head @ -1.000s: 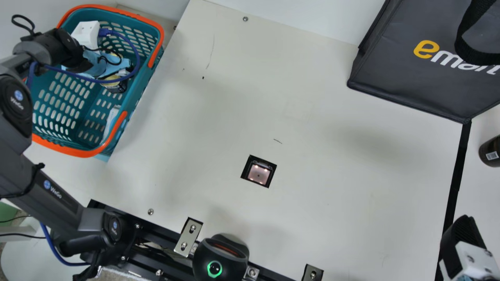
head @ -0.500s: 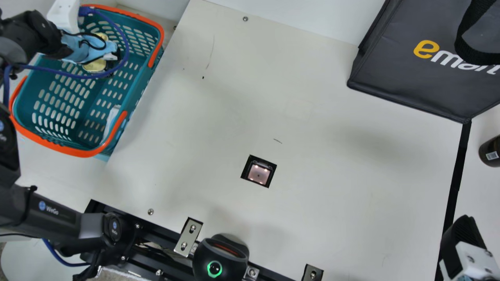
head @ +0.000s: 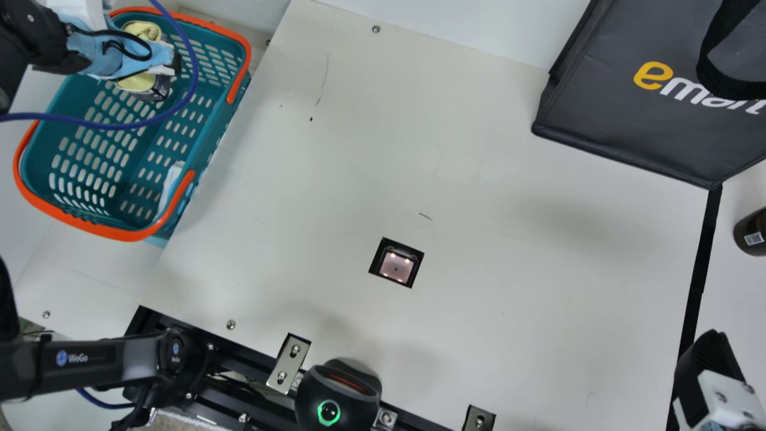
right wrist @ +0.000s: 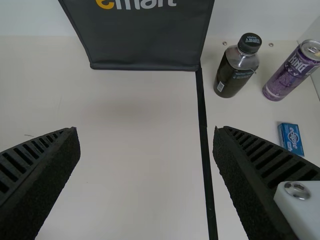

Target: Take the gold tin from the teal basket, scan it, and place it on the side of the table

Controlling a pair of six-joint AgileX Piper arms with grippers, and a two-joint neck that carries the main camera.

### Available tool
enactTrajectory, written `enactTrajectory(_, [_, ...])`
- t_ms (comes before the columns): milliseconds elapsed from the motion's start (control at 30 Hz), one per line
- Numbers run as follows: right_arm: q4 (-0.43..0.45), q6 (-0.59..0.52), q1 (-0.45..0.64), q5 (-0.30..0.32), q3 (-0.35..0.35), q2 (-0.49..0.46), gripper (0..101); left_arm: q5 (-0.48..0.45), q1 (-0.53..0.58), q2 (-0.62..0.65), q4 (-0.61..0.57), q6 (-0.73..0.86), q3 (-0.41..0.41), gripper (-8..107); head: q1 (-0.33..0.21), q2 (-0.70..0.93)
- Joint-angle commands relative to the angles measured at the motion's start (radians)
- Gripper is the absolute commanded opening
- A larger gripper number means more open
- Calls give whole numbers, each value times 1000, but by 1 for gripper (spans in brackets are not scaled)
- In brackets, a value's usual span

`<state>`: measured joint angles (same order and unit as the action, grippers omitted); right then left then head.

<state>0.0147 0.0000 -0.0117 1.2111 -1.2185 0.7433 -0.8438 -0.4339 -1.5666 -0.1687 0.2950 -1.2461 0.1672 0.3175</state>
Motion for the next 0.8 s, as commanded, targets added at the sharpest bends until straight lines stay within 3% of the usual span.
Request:
enactTrajectory(0, [0, 0, 0, 0, 0, 0, 95, -13, 42, 39, -2, -7, 13, -8, -29, 4])
enactTrajectory(367, [0, 0, 0, 0, 0, 0, 95, -75, 288, 182, 22, -119, 90, -8, -29, 4])
enactTrajectory(767, [0, 0, 0, 0, 0, 0, 95, -126, 598, 265, 89, -324, 120, -8, -29, 4])
